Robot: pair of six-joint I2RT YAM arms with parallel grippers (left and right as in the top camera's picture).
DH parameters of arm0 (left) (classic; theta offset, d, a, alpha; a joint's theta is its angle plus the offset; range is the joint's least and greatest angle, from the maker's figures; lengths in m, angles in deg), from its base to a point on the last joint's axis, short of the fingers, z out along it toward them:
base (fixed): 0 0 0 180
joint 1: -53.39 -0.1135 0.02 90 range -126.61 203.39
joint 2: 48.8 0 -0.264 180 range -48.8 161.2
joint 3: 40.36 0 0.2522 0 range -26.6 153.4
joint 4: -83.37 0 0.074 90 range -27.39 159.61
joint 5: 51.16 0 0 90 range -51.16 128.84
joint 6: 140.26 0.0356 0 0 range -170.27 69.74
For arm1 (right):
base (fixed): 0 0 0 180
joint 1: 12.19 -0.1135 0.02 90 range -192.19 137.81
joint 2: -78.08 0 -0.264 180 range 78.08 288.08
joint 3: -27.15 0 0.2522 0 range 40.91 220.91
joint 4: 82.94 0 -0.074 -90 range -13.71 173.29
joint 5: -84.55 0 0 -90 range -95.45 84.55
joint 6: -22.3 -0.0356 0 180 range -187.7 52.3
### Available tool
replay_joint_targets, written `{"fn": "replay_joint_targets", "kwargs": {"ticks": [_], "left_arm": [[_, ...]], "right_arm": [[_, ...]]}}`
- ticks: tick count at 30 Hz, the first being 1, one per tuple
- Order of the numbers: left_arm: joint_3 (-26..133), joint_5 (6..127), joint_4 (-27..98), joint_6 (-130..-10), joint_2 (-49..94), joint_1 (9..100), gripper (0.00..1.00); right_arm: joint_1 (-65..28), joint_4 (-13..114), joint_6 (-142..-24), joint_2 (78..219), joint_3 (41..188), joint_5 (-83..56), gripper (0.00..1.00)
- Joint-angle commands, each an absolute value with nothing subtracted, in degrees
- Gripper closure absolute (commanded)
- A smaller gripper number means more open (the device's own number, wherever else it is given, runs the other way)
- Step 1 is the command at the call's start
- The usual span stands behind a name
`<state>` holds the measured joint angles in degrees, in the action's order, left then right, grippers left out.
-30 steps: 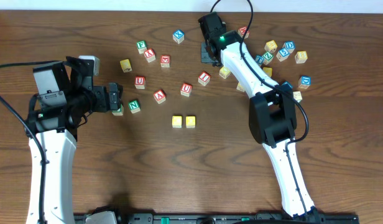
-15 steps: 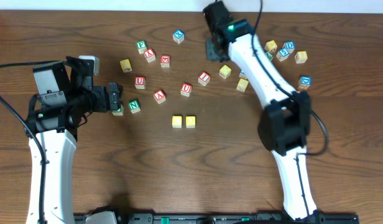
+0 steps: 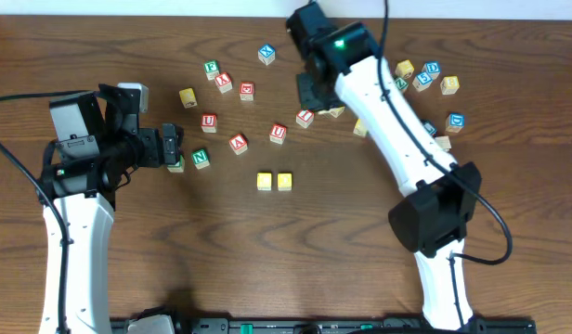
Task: Spell out CORL
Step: 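Carry the R block toward the right of the O block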
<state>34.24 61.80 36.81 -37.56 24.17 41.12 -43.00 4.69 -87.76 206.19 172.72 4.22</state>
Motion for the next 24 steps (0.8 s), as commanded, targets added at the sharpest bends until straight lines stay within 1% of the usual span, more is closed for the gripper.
{"fn": "replay_joint_targets", "kwargs": {"ticks": [1, 19, 22, 24], "left_arm": [[34.3, 61.7, 36.8, -37.0, 24.3, 40.9, 0.01], [34.3, 61.7, 36.8, -37.0, 24.3, 40.9, 0.01], [34.3, 61.7, 36.8, -37.0, 24.3, 40.9, 0.01], [34.3, 61.7, 36.8, -37.0, 24.3, 40.9, 0.01]], "right_arm": [[-44.9, 4.6, -88.7, 206.6, 172.7, 5.1, 0.99], [-45.5, 4.1, -90.0, 206.0, 171.8, 6.2, 0.99], [-45.5, 9.2, -89.9, 201.8, 164.9, 6.2, 0.99], [-45.6, 19.4, -89.9, 193.1, 150.9, 4.3, 0.99]]}}
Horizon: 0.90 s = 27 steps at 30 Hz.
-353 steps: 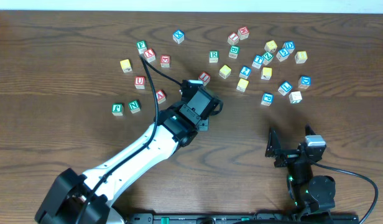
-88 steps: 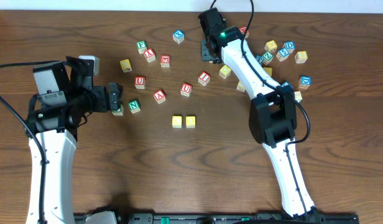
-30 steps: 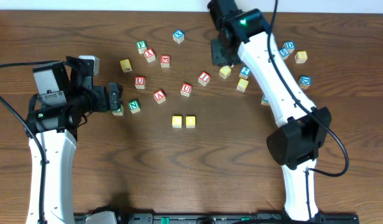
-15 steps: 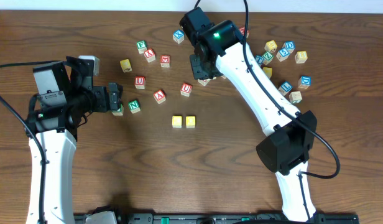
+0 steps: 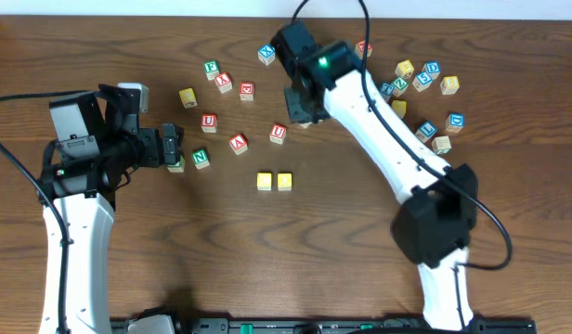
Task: Spell out CORL
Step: 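Carry the R block toward the right of the O block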
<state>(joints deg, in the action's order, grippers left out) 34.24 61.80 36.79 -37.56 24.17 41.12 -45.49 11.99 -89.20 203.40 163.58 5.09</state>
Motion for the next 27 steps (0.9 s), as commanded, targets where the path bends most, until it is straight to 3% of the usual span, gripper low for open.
{"fn": "replay_joint_targets", "kwargs": {"ticks": [1, 7, 14, 27], "left_arm": [[34.3, 61.7, 36.8, -37.0, 24.3, 40.9, 0.01], [34.3, 61.7, 36.8, -37.0, 24.3, 40.9, 0.01], [34.3, 61.7, 36.8, -37.0, 24.3, 40.9, 0.01], [34.3, 61.7, 36.8, -37.0, 24.3, 40.9, 0.01]], "right_arm": [[-45.6, 23.4, -90.2, 188.4, 143.8, 3.8, 0.99], [-46.1, 29.3, -95.5, 180.1, 129.5, 3.7, 0.99], [-48.4, 37.6, -98.4, 179.8, 118.8, 1.9, 0.97], [-51.8, 45.7, -102.9, 180.0, 109.9, 2.1, 0.97]]}}
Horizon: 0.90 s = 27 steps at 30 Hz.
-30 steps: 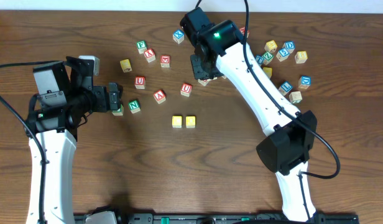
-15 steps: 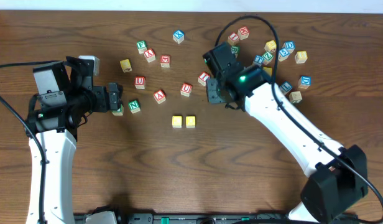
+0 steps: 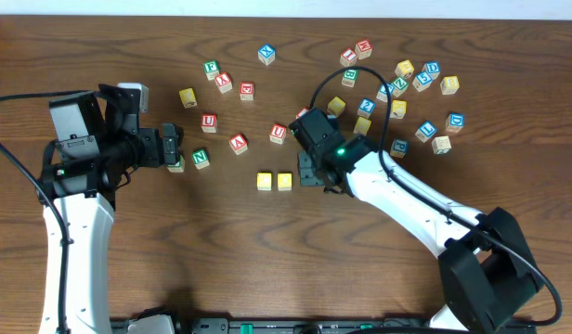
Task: Spell out CORL
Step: 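Carry the R block toward the right of the O block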
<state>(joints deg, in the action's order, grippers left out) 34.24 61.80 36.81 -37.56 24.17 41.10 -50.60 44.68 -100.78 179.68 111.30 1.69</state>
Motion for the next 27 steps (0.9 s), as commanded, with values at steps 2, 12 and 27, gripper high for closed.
{"fn": "replay_joint_targets", "kwargs": {"ticks": [2, 12, 27], "left_arm": [[34.3, 61.7, 36.8, -37.0, 24.3, 40.9, 0.01], [34.3, 61.7, 36.8, -37.0, 24.3, 40.9, 0.01], [34.3, 61.7, 36.8, -37.0, 24.3, 40.9, 0.01]], "right_arm": [[-52.2, 47.5, -103.1, 180.0, 108.9, 2.2, 0.96], [-54.4, 49.1, -105.4, 182.6, 107.7, 5.6, 0.96], [-55.1, 51.0, -106.0, 185.8, 107.7, 5.6, 0.98]]}}
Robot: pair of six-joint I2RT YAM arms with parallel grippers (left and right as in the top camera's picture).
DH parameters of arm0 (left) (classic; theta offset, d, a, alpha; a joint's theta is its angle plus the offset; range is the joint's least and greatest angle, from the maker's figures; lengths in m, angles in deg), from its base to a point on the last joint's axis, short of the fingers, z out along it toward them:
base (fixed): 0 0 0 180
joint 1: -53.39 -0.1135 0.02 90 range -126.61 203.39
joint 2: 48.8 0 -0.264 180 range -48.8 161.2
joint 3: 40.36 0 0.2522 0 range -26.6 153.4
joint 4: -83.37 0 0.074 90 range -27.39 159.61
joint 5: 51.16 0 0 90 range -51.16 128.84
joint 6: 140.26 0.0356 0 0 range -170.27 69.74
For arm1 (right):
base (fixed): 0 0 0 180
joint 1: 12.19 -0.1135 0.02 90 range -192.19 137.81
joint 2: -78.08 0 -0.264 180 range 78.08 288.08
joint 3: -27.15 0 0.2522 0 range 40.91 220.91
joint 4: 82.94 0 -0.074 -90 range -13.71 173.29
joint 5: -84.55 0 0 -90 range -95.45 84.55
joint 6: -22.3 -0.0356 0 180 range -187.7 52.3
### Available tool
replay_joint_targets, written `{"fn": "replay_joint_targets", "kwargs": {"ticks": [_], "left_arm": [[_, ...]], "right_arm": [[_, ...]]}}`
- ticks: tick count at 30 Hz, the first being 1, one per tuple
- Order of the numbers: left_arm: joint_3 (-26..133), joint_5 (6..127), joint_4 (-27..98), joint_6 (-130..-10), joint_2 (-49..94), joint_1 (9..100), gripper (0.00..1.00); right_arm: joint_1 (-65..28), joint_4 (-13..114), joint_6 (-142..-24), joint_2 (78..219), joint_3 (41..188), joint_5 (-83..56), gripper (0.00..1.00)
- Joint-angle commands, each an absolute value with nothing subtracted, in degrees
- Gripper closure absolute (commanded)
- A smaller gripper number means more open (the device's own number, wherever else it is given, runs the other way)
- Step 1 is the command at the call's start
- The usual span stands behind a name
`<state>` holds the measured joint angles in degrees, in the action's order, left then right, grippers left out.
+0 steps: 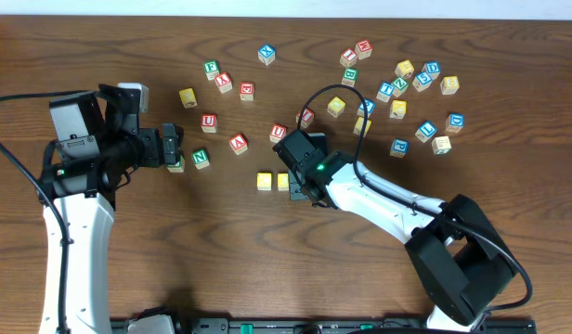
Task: Spell out CORL
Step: 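Carry the R block toward the right of the O block, then lower the R block beside the O block and open the right gripper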
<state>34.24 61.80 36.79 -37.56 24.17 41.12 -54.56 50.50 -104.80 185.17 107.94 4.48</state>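
Note:
Two yellow blocks [264,181] [284,181] lie side by side at the table's middle. My right gripper [302,188] is low over the table, right beside the right-hand yellow block. Its wrist hides the fingers and anything between them. My left gripper [173,148] hovers at the left over a pale block [176,166], next to a green block [201,159]. Its fingers cannot be made out from above. Red blocks [279,133] [238,143] lie just beyond the yellow pair.
Several lettered blocks lie scattered across the far half of the table. One group is at the back left around a red block [209,122], a denser one at the back right around a blue block [425,130]. The right arm [388,204] stretches across the centre right.
My right gripper has moved a little to the left and nearer, from just right of the yellow pair to touching distance of the right-hand yellow block. The left arm has not moved.
My right gripper was first at the back among the scattered blocks near a red one. It then stood slightly further left there. Later it was down by the yellow pair, and now it sits right beside them. The left arm stayed still throughout.

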Motion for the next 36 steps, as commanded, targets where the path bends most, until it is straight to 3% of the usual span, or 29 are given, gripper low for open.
{"fn": "replay_joint_targets", "kwargs": {"ticks": [1, 36], "left_arm": [[34.3, 61.7, 36.8, -37.0, 24.3, 40.9, 0.01], [34.3, 61.7, 36.8, -37.0, 24.3, 40.9, 0.01]], "right_arm": [[-55.1, 51.4, -106.0, 186.1, 107.7, 5.6, 0.98], [-58.1, 55.5, -104.1, 187.9, 107.7, 10.1, 0.99]]}}
